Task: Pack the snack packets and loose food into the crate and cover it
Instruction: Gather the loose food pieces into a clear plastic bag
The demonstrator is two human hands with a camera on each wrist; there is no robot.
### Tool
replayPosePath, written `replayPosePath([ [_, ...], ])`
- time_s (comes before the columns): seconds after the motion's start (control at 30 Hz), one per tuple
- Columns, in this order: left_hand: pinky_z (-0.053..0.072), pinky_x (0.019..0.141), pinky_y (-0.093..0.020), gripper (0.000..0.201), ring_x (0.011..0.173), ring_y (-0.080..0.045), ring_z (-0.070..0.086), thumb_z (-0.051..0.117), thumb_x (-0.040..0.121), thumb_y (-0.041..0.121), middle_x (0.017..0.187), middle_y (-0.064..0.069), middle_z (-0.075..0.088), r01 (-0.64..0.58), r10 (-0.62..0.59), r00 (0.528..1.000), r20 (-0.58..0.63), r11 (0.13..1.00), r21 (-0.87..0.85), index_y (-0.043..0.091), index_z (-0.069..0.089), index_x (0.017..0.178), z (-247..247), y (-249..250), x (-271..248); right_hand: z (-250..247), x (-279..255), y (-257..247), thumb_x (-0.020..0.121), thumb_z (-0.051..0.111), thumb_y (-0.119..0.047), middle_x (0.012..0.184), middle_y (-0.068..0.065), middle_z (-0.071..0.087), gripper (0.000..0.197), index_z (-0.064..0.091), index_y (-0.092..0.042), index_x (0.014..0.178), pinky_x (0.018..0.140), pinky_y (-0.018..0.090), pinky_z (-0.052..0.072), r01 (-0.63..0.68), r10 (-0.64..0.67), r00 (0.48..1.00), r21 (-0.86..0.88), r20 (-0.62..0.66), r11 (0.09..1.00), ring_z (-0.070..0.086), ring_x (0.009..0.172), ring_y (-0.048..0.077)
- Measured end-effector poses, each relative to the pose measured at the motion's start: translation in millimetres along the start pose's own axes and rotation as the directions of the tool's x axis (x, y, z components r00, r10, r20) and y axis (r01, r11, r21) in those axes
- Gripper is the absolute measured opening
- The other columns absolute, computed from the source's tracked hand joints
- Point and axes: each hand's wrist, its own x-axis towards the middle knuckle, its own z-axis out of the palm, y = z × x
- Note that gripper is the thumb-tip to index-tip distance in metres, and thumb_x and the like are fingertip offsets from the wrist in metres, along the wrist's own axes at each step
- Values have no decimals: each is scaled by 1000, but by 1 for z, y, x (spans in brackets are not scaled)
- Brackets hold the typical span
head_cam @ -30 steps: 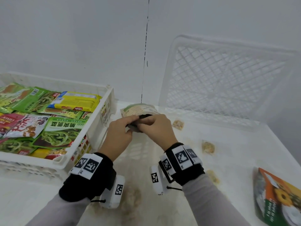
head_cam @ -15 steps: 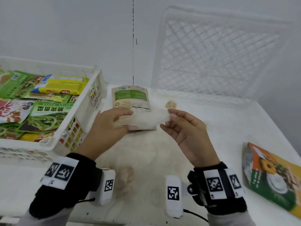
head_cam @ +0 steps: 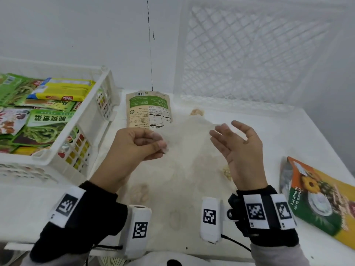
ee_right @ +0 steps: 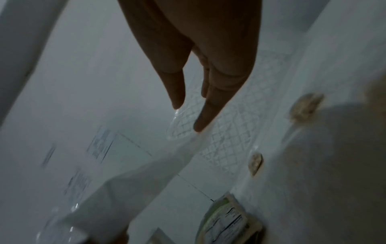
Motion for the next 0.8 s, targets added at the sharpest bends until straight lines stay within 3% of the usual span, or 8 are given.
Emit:
replayPosePath([
  [0.1,55,55,-20,7,54,-12,66,69,74,-6,60,-9,69,-34,36,997,-71,999,22,-1,64,77,12,-2,0,6,-8,2,78,74,-18,104,2,67,28,61,-20,103,80,25,55,172,-123,981,-381,151,909,66,88,10],
  [0.2,54,54,-20,10,50,-12,63,73,70,-2,60,-12,66,-60,65,993,-101,997,50,2,64,73,24,-6,1,14,-22,6,71,79,-34,95,-11,69,28,68,-27,95,82,20,51,306,-58,908,-563,415,768,63,90,2],
  [0.3,53,52,-20,14,48,-12,59,77,67,5,54,-4,64,-81,91,991,-101,992,101,5,63,69,36,-10,1,13,-26,9,70,81,-29,91,-9,69,33,68,-23,100,78,21,54,329,-8,881,-599,473,730,65,83,3],
  [0.43,49,49,-17,18,46,-9,56,79,61,16,50,0,62,-103,119,986,-118,986,130,9,63,65,45,-11,2,6,-16,3,74,78,-14,88,-1,70,24,65,-16,95,73,25,57,251,45,889,-569,455,783,68,76,12],
  [0.53,49,48,-16,22,45,-7,56,78,55,23,50,1,62,-104,123,979,-162,988,116,11,62,64,48,-13,3,-3,-6,-2,76,71,-6,92,2,70,22,63,-19,93,74,31,58,203,144,861,-588,488,783,69,78,18],
  [0.67,51,53,-17,16,51,-7,59,72,64,17,55,1,66,-102,105,982,-159,994,30,7,63,73,56,-15,-1,-9,4,-6,78,64,-1,90,6,69,18,61,-16,88,70,34,56,198,207,824,-610,527,767,69,78,24],
  [0.73,54,60,-18,7,58,-9,64,67,73,7,63,-1,70,-123,123,987,-104,992,10,7,65,80,60,-14,-3,-11,8,-7,82,68,-8,80,10,70,6,63,-11,83,67,32,58,175,181,837,-567,516,805,69,75,26],
  [0.8,55,64,-19,12,62,-11,66,64,77,-4,67,-2,72,-142,144,988,-56,989,33,5,67,84,64,-13,-4,-13,11,-7,80,73,-20,78,10,71,13,66,-9,83,68,32,58,180,166,847,-566,505,804,69,75,25],
])
